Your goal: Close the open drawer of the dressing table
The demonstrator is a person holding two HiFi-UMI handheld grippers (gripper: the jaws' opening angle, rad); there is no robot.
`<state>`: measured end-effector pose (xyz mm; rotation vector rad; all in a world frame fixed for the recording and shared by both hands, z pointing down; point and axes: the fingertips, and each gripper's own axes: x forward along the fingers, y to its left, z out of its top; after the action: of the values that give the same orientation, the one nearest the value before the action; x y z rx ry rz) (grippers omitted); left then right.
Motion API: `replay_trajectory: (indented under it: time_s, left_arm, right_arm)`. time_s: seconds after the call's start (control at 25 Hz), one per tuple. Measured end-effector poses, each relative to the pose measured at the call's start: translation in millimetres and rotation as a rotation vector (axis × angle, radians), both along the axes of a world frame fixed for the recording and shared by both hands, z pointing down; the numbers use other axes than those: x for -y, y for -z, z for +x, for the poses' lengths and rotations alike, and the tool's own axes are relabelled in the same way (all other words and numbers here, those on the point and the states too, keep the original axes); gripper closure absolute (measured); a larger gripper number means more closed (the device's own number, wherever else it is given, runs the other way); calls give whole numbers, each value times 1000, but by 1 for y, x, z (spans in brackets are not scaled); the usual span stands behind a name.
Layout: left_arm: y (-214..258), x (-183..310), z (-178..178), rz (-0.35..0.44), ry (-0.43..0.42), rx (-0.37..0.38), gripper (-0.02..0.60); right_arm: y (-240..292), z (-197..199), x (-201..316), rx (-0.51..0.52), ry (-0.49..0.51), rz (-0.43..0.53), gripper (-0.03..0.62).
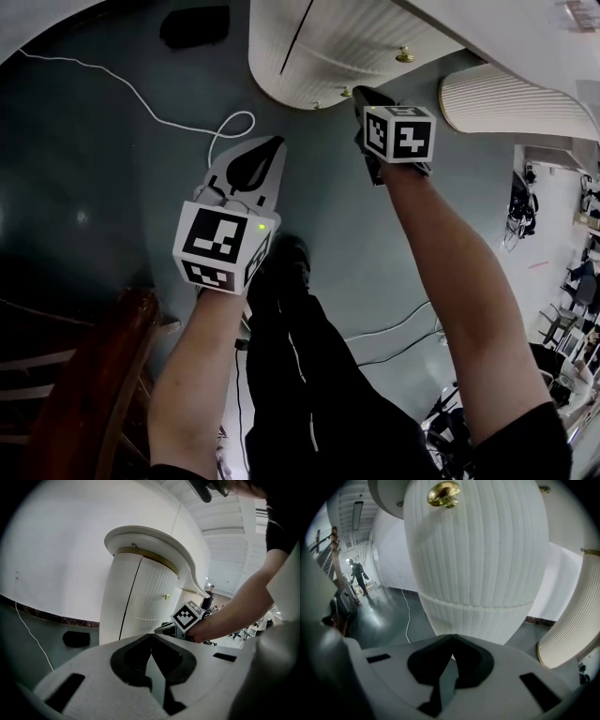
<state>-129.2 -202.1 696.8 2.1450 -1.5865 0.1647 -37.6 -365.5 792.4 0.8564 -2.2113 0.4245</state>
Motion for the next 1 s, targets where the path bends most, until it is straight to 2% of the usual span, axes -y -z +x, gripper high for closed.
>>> replay_trajectory:
  time_s: [0.2,0.48,0.64,0.8,1.0]
  left_arm:
    - [10,1,-3,5,-8,22,572]
    - [15,2,-7,13,13,-10,572]
    - [21,-3,-3,8,12,-10,572]
    - [45,-8,-3,22,1,7,572]
    - [92,-39,-23,12,-18,86,572]
  right_arm:
    - [5,-4,-10,30,5,0,588]
    - [19,-6,-11,72,-4,47,588]
    - [33,-5,-23,118,1,43,588]
    - [59,2,-55,169,39,45,588]
    - [126,8,-100,167,115,68,588]
